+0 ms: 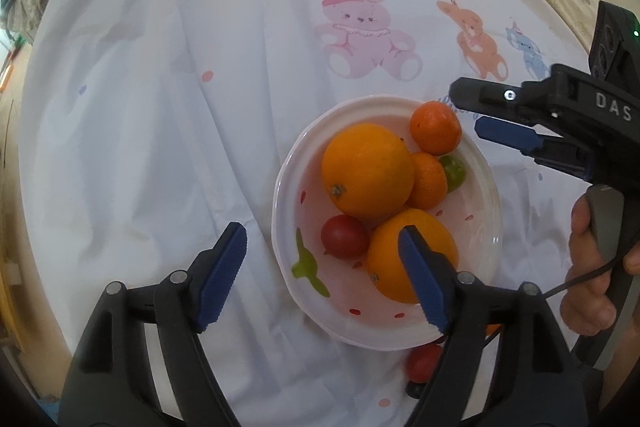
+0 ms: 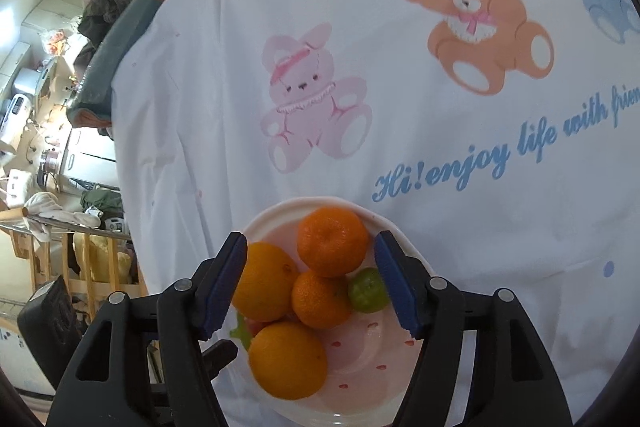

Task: Organize fruits
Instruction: 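Withdraw both tools from the bowl toward the remaining loose fruits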

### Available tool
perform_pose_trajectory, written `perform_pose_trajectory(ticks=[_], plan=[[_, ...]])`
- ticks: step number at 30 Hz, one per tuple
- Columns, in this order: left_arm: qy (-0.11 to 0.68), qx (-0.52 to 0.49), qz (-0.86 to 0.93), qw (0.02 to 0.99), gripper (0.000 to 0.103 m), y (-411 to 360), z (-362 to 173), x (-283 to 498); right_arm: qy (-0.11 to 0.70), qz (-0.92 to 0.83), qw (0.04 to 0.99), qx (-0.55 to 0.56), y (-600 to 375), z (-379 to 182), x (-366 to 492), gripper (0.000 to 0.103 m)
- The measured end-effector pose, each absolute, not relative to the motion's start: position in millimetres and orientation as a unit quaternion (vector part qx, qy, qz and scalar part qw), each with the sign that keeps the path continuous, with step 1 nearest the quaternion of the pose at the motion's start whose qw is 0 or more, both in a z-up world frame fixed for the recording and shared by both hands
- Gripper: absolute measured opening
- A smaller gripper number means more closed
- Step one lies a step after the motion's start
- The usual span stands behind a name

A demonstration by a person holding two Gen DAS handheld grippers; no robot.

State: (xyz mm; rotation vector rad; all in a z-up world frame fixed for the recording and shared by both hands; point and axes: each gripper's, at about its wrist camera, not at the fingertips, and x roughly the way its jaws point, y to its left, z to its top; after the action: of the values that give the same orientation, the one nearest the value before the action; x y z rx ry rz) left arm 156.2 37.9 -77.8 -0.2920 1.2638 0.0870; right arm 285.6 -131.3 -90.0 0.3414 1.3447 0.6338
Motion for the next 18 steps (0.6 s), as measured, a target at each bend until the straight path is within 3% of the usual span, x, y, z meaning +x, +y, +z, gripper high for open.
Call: perform_pose_trajectory(ticks=[18], plan=[[0.561, -0.165, 0.052, 0.810, 0.075, 35.6, -35.9, 104.2, 0.598, 0.267, 0.740, 0.157, -193.2, -41.3, 205.9, 0.069]])
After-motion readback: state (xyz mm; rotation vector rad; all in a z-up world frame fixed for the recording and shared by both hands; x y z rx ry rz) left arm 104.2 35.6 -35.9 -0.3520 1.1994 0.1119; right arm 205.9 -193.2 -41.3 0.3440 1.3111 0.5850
